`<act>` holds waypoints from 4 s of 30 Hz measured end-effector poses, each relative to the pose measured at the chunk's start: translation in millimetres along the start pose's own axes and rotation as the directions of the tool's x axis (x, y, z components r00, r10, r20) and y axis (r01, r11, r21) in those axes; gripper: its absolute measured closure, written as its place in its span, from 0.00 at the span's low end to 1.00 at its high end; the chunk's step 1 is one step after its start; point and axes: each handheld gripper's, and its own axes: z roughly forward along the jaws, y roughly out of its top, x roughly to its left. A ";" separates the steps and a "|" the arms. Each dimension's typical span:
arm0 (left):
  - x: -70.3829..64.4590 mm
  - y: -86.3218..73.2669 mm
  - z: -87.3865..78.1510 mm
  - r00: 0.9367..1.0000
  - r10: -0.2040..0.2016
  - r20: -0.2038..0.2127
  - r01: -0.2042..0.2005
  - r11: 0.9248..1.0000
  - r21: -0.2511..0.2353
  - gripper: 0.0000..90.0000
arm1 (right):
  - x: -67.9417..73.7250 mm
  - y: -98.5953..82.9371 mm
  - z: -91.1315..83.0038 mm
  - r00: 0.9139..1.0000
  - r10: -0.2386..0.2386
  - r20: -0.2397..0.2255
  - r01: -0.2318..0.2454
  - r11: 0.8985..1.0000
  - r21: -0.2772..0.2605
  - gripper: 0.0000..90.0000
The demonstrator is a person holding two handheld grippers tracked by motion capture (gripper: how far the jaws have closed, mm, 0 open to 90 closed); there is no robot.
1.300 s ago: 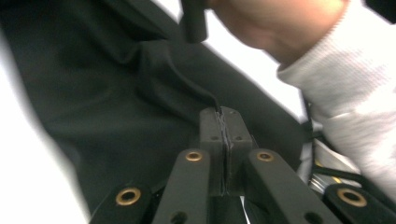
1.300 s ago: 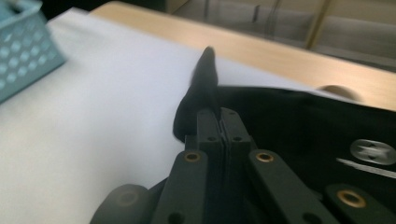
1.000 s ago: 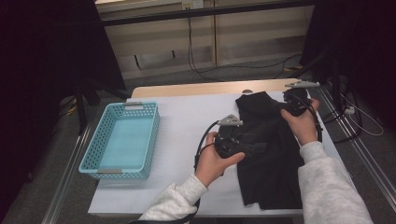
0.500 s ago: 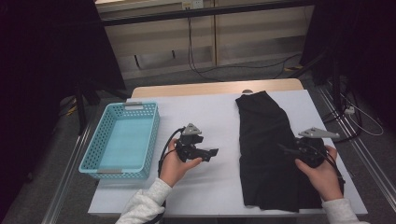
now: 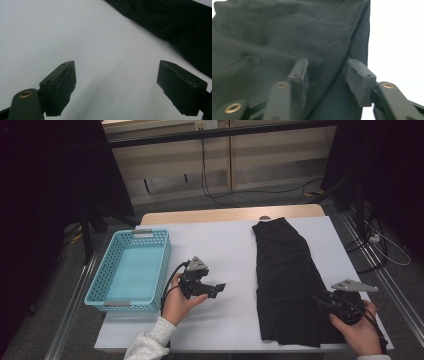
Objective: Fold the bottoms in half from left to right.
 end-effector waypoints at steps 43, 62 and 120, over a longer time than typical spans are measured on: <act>-1.0 -0.6 -3.0 1.000 0.002 0.017 -0.002 1.000 0.001 0.18 | -29.4 -8.5 -19.7 0.999 0.035 -0.032 -0.034 0.999 0.033 1.00; 1.1 -0.8 -3.4 1.000 -0.005 0.014 0.005 1.000 0.004 0.16 | -27.3 -7.0 -10.7 0.999 -0.006 0.053 0.004 1.000 0.028 0.65; 17.2 -18.5 -16.7 0.996 -0.070 -0.051 0.071 0.997 0.018 0.12 | 24.0 75.9 76.4 0.998 -0.030 -0.062 0.022 0.991 -0.129 0.17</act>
